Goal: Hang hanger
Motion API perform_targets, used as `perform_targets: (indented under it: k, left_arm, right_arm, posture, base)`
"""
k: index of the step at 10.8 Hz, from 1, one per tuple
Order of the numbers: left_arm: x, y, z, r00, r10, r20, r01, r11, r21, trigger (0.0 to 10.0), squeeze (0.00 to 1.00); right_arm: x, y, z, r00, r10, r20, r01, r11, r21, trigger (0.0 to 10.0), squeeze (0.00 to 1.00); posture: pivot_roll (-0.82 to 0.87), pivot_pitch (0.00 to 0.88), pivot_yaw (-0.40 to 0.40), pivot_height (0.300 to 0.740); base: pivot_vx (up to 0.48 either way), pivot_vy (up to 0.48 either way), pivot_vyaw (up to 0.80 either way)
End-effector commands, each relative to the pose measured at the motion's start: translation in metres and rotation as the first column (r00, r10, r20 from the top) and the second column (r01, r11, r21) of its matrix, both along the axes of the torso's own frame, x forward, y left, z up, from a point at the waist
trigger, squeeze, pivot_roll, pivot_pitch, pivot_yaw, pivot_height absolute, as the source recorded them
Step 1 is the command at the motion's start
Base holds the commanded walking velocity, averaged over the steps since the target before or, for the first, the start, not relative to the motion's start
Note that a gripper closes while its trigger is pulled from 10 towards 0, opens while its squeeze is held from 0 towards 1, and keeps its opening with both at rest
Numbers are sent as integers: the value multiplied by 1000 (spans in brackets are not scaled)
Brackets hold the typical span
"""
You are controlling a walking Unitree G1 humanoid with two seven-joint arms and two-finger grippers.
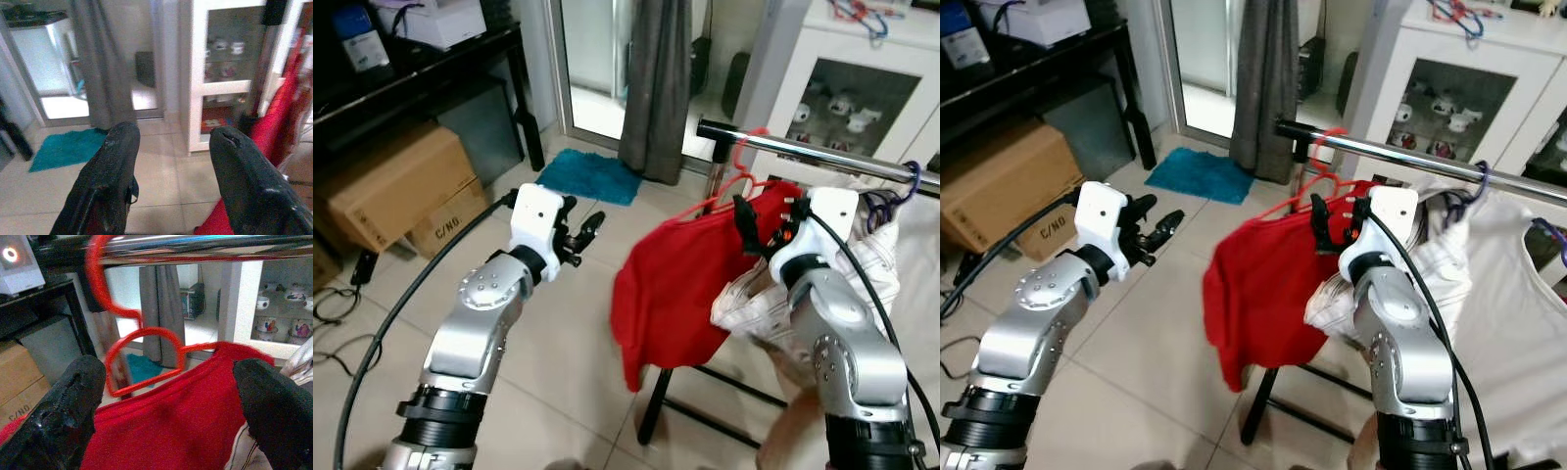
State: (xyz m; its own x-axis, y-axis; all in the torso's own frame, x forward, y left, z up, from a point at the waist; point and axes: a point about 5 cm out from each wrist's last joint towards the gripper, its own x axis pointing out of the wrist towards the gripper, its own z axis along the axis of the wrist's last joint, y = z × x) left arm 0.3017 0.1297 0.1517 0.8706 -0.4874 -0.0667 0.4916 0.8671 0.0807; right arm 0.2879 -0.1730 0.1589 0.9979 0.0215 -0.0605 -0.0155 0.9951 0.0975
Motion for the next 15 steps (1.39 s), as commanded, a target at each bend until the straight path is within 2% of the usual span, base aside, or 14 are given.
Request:
perform_targets:
  k: [1,2,4,5,6,8,10,11,12,13,14,15]
  left_arm:
    - [1,-7,7,999,-39,28,39,999,5,10000,0]
    - [0,-7,8,997,-65,30,65,998,1,10000,0]
    - [-1,-8,9,991,-127,31,127,992,17,10000,0]
    - [-1,-10,9,982,-187,25,186,982,33,10000,0]
    - [0,-10,10,972,-231,30,230,972,46,10000,0]
    - [10,-9,14,982,-189,24,189,982,0,10000,0]
    - [25,-9,18,999,-15,42,17,999,-37,10000,0]
    - [30,-8,14,998,51,-23,-51,998,-39,10000,0]
    - [33,-7,11,995,86,-57,-89,995,-38,10000,0]
    - [33,-8,12,996,61,-59,-63,997,-42,10000,0]
    - [32,-10,12,997,41,-63,-43,999,-29,10000,0]
    - [28,-15,14,998,-53,-38,53,999,12,10000,0]
  right_arm:
    - [1,-2,7,1000,8,14,-8,1000,-3,10000,1000]
    - [2,3,8,999,31,-10,-31,999,-20,10000,35]
    - [5,6,7,996,29,-81,-29,1000,2,10000,0]
    - [7,8,11,994,50,-92,-46,998,50,10000,133]
    - [10,5,16,992,30,-119,-25,999,49,10000,1000]
    - [20,6,18,986,11,-168,3,996,84,10000,1000]
    - [42,16,19,977,-12,-211,25,998,60,10000,1000]
    - [51,21,21,975,-11,-223,22,999,49,10000,1000]
    - [56,25,22,974,2,-225,5,1000,30,10000,161]
    - [60,28,18,972,4,-235,-2,1000,9,10000,0]
    - [64,29,13,968,-1,-250,0,1000,-4,10000,0]
    - [69,28,8,964,-30,-263,28,1000,-14,10000,0]
  posture:
    - [36,0,11,740]
    - [36,0,7,740]
    - [38,0,1,740]
    - [40,0,-4,740]
    - [39,0,-9,740]
    - [33,0,-15,740]
    - [20,0,-9,740]
    - [16,0,-8,740]
    - [14,0,-9,740]
    - [16,0,-12,740]
    - [16,0,-12,740]
    - [20,0,-16,740]
  base:
    - [274,0,0]
    - [0,0,0]
    - [0,0,0]
    - [0,0,0]
    - [0,0,0]
    - [0,0,0]
    - [0,0,0]
    - [0,0,0]
    - [0,0,0]
    - [0,0,0]
    - [0,0,0]
    - [0,0,0]
